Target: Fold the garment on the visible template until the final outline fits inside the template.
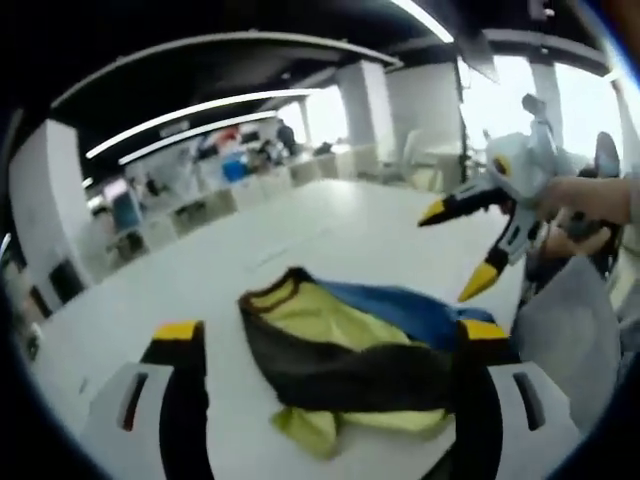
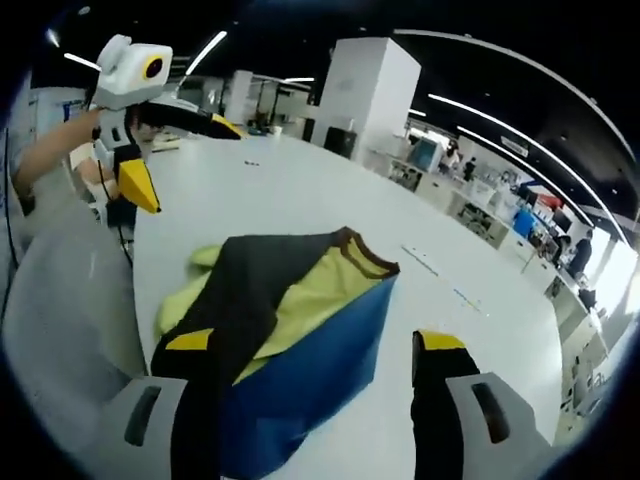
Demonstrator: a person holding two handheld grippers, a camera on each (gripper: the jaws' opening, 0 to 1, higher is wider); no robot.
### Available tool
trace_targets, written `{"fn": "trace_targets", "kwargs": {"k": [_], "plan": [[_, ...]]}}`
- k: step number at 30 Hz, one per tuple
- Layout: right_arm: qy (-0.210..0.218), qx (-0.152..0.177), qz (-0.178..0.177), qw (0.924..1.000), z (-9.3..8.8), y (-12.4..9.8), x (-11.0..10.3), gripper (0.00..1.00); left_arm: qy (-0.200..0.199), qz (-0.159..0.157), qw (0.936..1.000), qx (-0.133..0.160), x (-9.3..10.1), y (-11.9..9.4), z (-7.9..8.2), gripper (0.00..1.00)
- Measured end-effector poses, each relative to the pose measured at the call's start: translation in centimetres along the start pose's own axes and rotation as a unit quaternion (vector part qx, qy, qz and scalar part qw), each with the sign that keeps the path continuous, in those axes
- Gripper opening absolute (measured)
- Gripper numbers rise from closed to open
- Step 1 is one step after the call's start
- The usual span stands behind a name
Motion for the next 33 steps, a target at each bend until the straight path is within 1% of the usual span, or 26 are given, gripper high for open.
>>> {"fn": "trace_targets", "kwargs": {"k": [1, 5, 8, 12, 14, 15, 16, 18, 19, 21, 22, 25, 29, 31, 33], "plan": [[-0.001, -0.002, 0.005, 1.0, -0.2, -0.4, -0.5, 0.76, 0.001, 0.0, 1.0, -0.001, 0.5, -0.4, -0.1, 1.0], [-0.003, -0.024, 0.031, 0.9992, -1.6, -1.7, -2.5, 0.66, 0.005, 0.002, 1.0, -0.006, 1.9, -1.6, -0.5, 1.0], [0.003, -0.055, 0.062, 0.9966, -3.5, -2.5, -4.4, 0.63, 0.0, 0.007, 1.0, -0.007, 2.7, -2.6, -0.6, 1.0], [0.009, -0.083, 0.102, 0.9912, -5.3, -2.9, -6.5, 0.56, -0.008, 0.018, 0.9997, -0.011, 3.6, -3.8, -1.0, 1.0], [0.018, -0.087, 0.115, 0.9895, -5.7, -2.9, -7.2, 0.5, -0.011, 0.023, 0.9996, -0.011, 3.8, -4.2, -1.1, 1.0], [0.028, -0.094, 0.13, 0.9867, -6.0, -2.9, -7.8, 0.46, -0.018, 0.026, 0.9994, -0.009, 4.1, -4.5, -1.1, 1.0], [0.031, -0.099, 0.135, 0.9854, -6.2, -2.8, -8.0, 0.42, -0.021, 0.028, 0.9994, -0.007, 4.2, -4.6, -1.0, 0.99], [0.028, -0.105, 0.153, 0.9822, -6.6, -2.6, -8.6, 0.36, -0.021, 0.03, 0.9993, -0.007, 4.7, -4.9, -1.1, 0.99], [0.029, -0.116, 0.167, 0.9787, -7.0, -2.5, -9.1, 0.31, -0.018, 0.032, 0.9993, -0.008, 4.9, -5.1, -1.1, 0.99], [0.043, -0.128, 0.178, 0.9746, -7.5, -2.4, -9.6, 0.25, -0.016, 0.034, 0.9992, -0.013, 5.2, -5.3, -1.4, 0.98], [0.058, -0.133, 0.188, 0.9713, -7.9, -2.2, -10.0, 0.21, -0.017, 0.035, 0.9991, -0.014, 5.3, -5.4, -1.4, 0.98], [0.07, -0.142, 0.197, 0.9674, -8.7, -1.7, -10.4, 0.18, -0.02, 0.038, 0.999, -0.015, 5.5, -5.7, -1.5, 0.97], [0.108, -0.154, 0.189, 0.9637, -9.8, -1.2, -10.2, 0.18, -0.022, 0.044, 0.9986, -0.017, 5.6, -6.1, -1.6, 0.97], [0.118, -0.15, 0.186, 0.9637, -10.0, -1.0, -9.9, 0.18, -0.021, 0.048, 0.9984, -0.019, 5.5, -6.2, -1.7, 0.97], [0.142, -0.143, 0.187, 0.9615, -9.8, -0.8, -10.0, 0.18, -0.023, 0.051, 0.9982, -0.02, 5.5, -6.3, -1.7, 0.96]]}}
Point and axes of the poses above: the point that each gripper's makers call its tool centre point, and the gripper's own axes: y roughly forward along the fingers, x roughly to its right, z roughly out of its top, the point moved 4 cm from there along -y, roughly backward along the fingers, and after that the axes turned 15 degrees about x, right-handed, at the moved point
